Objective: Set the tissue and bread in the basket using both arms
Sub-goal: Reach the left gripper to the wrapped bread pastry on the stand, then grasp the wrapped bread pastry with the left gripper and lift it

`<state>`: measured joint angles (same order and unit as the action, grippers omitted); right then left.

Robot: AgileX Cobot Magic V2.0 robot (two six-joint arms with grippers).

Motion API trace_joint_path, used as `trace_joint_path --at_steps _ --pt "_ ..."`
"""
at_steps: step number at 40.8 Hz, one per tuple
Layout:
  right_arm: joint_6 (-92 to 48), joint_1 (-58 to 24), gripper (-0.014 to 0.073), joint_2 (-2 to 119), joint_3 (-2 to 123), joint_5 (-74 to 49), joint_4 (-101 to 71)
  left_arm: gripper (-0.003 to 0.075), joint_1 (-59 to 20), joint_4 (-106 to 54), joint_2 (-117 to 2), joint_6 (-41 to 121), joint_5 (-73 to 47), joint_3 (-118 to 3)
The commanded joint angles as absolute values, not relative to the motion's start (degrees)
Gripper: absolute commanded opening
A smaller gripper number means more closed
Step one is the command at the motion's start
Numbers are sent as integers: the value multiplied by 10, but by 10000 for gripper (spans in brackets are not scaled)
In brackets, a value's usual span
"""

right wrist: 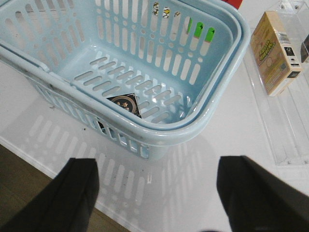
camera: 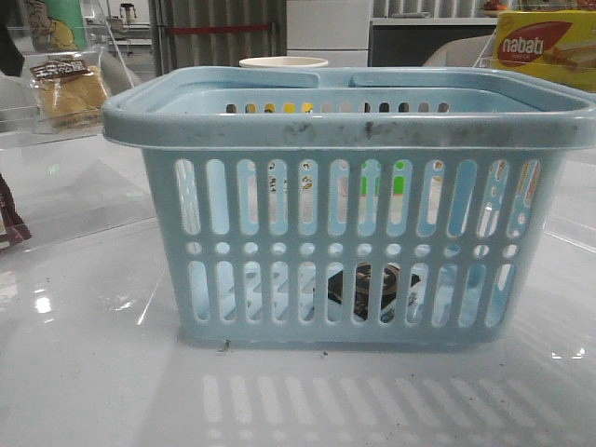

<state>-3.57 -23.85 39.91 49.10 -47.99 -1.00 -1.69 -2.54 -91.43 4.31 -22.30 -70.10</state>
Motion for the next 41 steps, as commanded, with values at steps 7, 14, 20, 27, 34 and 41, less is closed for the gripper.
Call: trace_joint_path --at_steps 7,14,20,27,34,41 --pt "-41 -238 605 398 506 -441 -6 613 -16 -31 -997 38 -150 -816" --pt "-41 -238 605 398 506 -441 -6 613 -16 -31 -1064 38 -131 -880" --pt "-41 -238 605 398 506 -441 -6 613 -16 -31 -1108 38 -108 -918" --pt "-41 -238 605 398 506 -441 -6 608 -16 -31 -1142 38 -95 -947" --pt "-41 -238 605 398 506 -441 -6 472 -16 -31 -1144 38 -92 -947" --pt "-41 -238 605 398 506 -441 -6 295 -16 -31 -1144 38 -96 -947"
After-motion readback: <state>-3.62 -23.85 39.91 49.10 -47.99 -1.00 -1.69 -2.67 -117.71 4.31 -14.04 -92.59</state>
